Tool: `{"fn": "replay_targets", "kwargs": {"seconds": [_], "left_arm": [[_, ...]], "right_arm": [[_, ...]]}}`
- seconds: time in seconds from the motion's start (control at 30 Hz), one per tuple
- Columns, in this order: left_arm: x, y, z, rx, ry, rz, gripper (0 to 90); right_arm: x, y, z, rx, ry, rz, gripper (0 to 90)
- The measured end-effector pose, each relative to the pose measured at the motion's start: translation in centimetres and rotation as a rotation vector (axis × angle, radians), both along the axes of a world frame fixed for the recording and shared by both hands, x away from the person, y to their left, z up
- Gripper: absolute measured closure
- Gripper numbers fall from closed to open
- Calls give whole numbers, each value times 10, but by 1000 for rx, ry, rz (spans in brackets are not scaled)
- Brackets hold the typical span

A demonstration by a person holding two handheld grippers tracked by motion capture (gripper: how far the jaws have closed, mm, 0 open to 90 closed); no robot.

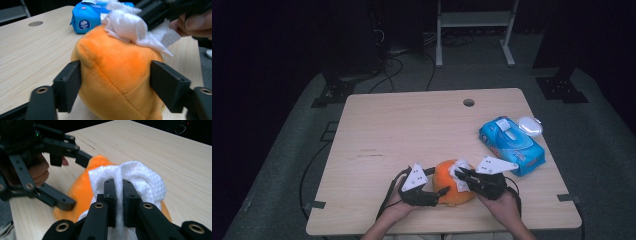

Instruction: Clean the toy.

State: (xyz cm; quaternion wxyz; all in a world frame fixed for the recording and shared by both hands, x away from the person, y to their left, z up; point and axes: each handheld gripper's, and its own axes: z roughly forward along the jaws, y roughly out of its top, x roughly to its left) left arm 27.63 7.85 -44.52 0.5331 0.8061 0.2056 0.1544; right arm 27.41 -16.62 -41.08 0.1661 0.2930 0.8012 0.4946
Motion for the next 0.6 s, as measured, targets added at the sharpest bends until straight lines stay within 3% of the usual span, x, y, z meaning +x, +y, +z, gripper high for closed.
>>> {"fn": "replay_targets", "kwargs": {"seconds": [0.2, 0.3, 0.4, 0.5, 0.53, 0.6], "left_arm": [[-17, -14, 3, 86, -136, -32, 318], [-17, -12, 2, 92, -149, -41, 326], [-15, -10, 1, 78, -136, -43, 325], [-12, -10, 3, 53, -97, -51, 290], [-10, -9, 4, 22, -58, -46, 215], [-4, -4, 6, -53, 24, -24, 197]], "right_arm": [[-10, 19, 11, -7, -40, 64, 825], [-5, 10, 12, 15, -24, 37, 825], [5, -9, 6, 39, 19, -23, 824], [7, -16, 2, 52, 42, -27, 824], [5, -13, 3, 34, 25, -24, 824], [5, -11, 2, 36, 23, -14, 824]]}}
